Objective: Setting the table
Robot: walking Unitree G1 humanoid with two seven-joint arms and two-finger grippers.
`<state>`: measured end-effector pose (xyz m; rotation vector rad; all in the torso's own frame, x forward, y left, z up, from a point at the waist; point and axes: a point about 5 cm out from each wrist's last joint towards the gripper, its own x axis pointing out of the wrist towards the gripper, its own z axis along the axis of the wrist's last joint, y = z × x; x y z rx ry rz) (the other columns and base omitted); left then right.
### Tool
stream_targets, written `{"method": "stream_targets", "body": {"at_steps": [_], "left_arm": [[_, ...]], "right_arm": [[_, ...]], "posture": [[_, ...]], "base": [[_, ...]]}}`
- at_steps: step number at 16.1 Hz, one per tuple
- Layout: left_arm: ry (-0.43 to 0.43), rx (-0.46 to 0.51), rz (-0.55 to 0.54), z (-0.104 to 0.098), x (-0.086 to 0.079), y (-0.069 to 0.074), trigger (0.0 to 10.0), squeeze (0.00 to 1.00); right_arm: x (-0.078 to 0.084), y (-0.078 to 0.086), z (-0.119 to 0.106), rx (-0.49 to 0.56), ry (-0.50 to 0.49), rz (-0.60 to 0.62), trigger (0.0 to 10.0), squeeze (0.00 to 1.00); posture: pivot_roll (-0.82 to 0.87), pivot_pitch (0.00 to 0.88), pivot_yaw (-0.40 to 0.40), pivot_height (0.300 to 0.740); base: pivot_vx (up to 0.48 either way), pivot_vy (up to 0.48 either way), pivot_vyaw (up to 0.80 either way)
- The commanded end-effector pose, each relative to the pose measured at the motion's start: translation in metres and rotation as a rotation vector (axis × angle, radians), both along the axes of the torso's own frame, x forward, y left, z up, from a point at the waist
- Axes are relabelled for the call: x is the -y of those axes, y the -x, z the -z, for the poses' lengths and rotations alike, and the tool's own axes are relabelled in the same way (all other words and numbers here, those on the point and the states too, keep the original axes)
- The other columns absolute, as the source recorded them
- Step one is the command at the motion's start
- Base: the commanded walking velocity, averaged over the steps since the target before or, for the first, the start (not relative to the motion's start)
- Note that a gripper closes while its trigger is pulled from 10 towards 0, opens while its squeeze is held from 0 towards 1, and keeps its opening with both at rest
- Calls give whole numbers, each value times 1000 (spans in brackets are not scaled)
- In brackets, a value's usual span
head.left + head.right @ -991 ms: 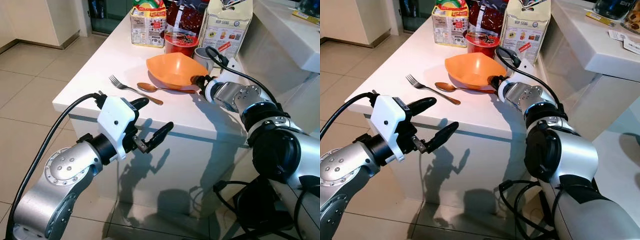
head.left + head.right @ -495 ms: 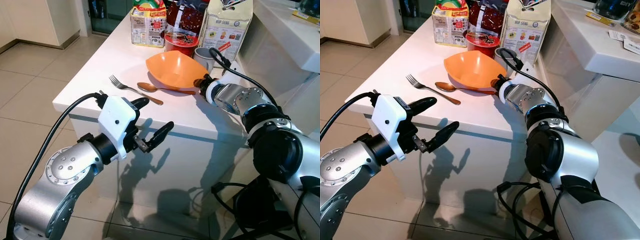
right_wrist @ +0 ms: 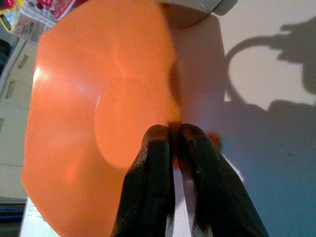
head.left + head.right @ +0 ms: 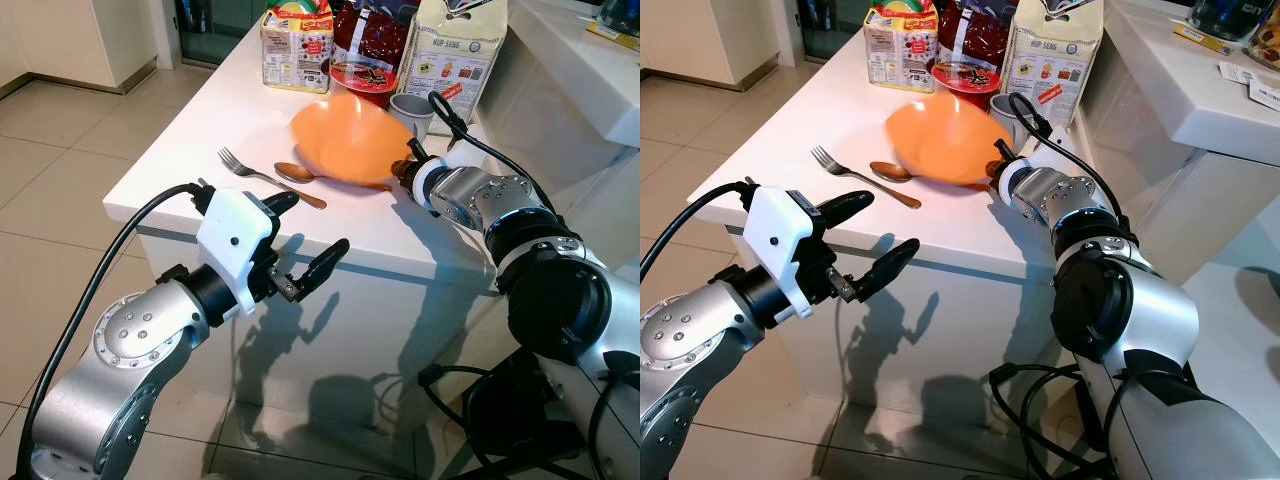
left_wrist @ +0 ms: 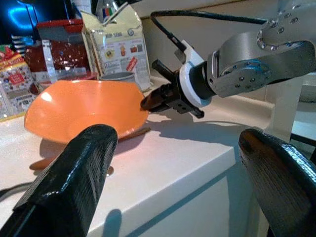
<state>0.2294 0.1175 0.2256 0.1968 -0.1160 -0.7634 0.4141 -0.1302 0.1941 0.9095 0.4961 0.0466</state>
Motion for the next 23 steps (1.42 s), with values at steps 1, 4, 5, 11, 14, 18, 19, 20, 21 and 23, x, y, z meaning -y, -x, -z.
{"method": "stream_targets", "body": {"at_steps": [1, 4, 5, 11, 14, 18, 19, 20, 21, 23], "left_arm": [[-3, 7, 18, -1, 4, -1, 10000, 0], [-6, 24, 9, -3, 2, -4, 10000, 0], [-7, 37, -5, -5, 1, -7, 10000, 0], [-17, 124, -199, -15, -20, -29, 10000, 0], [-7, 158, -267, -19, -26, -40, 10000, 0], [25, 178, -376, -22, -34, -51, 10000, 0], [43, 191, -424, -24, -38, -54, 10000, 0], [48, 197, -440, -25, -40, -56, 10000, 0], [76, 210, -467, -28, -42, -59, 10000, 0], [117, 239, -502, -35, -44, -63, 10000, 0]], "right_arm": [[6, -2, -8, 11, -12, 25, 0, 0], [6, -4, -15, 29, -72, 30, 0, 0], [6, -4, -18, 36, -94, 32, 0, 0], [-1, -10, -54, 207, -144, -33, 0, 0], [4, -10, -50, 207, -143, 7, 0, 0], [10, -10, -58, 323, -131, -54, 0, 0], [11, -10, -64, 399, -100, -88, 0, 0], [12, -10, -66, 424, -92, -99, 0, 0], [15, -10, -70, 493, -58, -114, 0, 0], [19, -8, -74, 593, -30, -149, 0, 0]], "posture": [[40, 16, -139, 740], [44, 0, -134, 740], [47, 0, -132, 740], [68, 0, -98, 740], [74, 0, -81, 740], [68, 0, -69, 740], [68, 0, -69, 740], [68, 0, -69, 740], [56, 0, -56, 740], [48, 0, -49, 740]], "base": [[0, 0, 0], [0, 0, 0], [0, 0, 0], [0, 0, 0], [0, 0, 0], [0, 0, 0], [0, 0, 0], [0, 0, 0], [0, 0, 0], [0, 0, 0]]}}
